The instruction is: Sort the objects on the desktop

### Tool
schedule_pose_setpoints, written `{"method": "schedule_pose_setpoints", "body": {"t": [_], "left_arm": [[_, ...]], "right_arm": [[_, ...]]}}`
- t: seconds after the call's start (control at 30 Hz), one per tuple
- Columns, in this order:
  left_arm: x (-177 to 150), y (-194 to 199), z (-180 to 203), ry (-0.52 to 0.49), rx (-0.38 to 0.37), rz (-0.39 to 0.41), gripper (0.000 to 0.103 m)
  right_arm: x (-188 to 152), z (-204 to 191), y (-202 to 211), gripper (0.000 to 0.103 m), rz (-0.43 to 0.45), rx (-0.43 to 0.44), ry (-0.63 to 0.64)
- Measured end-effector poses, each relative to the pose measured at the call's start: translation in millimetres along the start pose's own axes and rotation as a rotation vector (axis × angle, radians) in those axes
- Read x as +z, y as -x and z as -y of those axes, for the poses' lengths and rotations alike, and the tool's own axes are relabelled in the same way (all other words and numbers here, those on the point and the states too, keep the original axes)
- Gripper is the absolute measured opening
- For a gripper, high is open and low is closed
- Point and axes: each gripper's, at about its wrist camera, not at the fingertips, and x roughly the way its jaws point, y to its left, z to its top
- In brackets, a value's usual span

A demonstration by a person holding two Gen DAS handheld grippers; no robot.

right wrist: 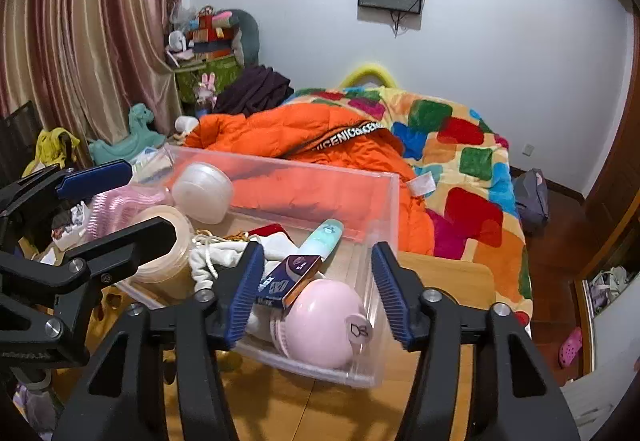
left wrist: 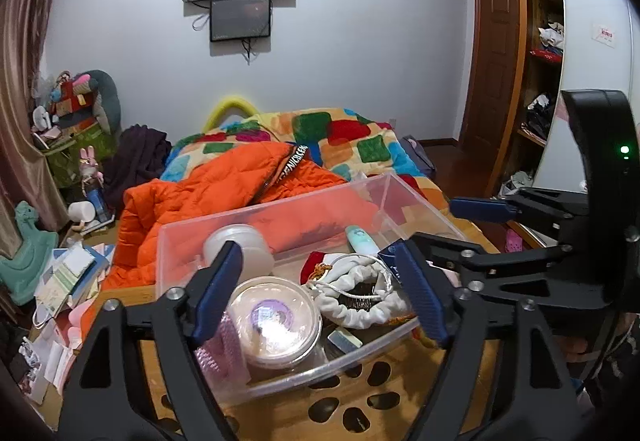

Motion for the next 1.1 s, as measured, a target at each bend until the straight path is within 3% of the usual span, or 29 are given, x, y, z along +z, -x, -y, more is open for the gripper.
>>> {"method": "schedule_pose_setpoints", "body": {"t": [0.07, 0.13, 0.27, 0.43, 0.6, 0.83, 1.1], "left_arm": [[-1, 8, 2, 0.003, 0.011, 0.017, 0.089], [-2, 16, 2, 0.003, 0.018, 0.031, 0.092], [-6, 33, 7, -0.011, 0.067, 0.065, 0.101], [-15, 49, 12, -0.027, 0.080, 0.077, 0.101], [-32, 67, 18, -0.009, 0.076, 0.092, 0.102], [-55, 83, 12, 0.084, 0.048, 0.045, 0.101], [-80, 99, 26, 0.070, 0.084, 0.047, 0.101]], "right_arm": [[-1, -1, 9, 0.062, 0.012, 0.002, -0.003], [-4, -2, 20, 0.077, 0.031, -0.003, -0.017], [-10, -4, 42, 0.083, 0.073, -0.025, -0.021], [-21, -2, 66, 0.098, 0.100, -0.039, -0.047], [-40, -2, 90, 0.102, 0.130, -0.041, -0.093], [-70, -17, 107, 0.102, 0.160, -0.090, -0.077], [-90, -28, 118, 0.102, 0.178, -0.064, -0.070]]}}
